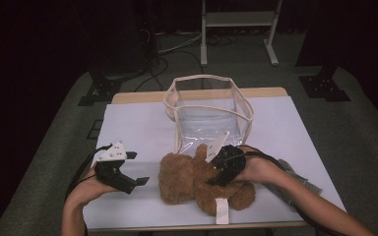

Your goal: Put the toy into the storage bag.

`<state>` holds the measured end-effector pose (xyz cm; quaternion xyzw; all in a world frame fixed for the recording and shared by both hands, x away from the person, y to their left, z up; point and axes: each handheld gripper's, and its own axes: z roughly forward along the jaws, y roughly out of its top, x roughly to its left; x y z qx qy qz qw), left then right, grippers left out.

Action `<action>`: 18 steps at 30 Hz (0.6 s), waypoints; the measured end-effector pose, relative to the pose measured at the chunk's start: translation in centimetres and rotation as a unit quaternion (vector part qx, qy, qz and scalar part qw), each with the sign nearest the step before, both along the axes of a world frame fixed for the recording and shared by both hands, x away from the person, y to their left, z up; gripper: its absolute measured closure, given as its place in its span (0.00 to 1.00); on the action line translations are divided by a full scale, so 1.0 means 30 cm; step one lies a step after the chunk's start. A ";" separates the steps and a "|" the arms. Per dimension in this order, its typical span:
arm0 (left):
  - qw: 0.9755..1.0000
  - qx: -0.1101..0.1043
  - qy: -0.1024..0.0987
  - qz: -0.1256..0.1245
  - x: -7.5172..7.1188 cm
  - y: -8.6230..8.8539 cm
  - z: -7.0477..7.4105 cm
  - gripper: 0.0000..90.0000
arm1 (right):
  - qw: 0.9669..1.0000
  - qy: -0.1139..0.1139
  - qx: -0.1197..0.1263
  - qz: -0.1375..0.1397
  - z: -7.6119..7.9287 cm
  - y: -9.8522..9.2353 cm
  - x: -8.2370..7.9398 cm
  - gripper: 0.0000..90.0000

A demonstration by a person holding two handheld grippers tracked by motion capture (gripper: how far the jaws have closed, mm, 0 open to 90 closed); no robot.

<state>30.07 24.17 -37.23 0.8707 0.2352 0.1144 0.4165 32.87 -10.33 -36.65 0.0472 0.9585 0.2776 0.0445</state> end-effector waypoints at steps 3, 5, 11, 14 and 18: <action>1.000 -0.001 -0.001 0.002 -0.001 0.004 0.002 0.03 | 1.000 -0.002 0.001 -0.002 0.000 0.003 -0.001 0.46; 1.000 -0.002 -0.001 0.003 -0.001 0.006 0.002 0.03 | 1.000 -0.002 0.001 -0.002 0.000 0.003 0.000 0.48; 1.000 -0.003 -0.001 0.004 0.000 0.008 0.000 0.03 | 1.000 0.007 -0.012 -0.003 0.010 0.008 0.005 0.58; 1.000 -0.003 -0.001 0.005 0.001 0.013 0.000 0.03 | 1.000 0.012 -0.015 -0.003 0.016 0.011 0.009 0.63; 1.000 -0.005 0.000 0.008 0.000 0.020 -0.001 0.03 | 1.000 0.021 -0.015 -0.004 0.026 0.007 0.015 0.66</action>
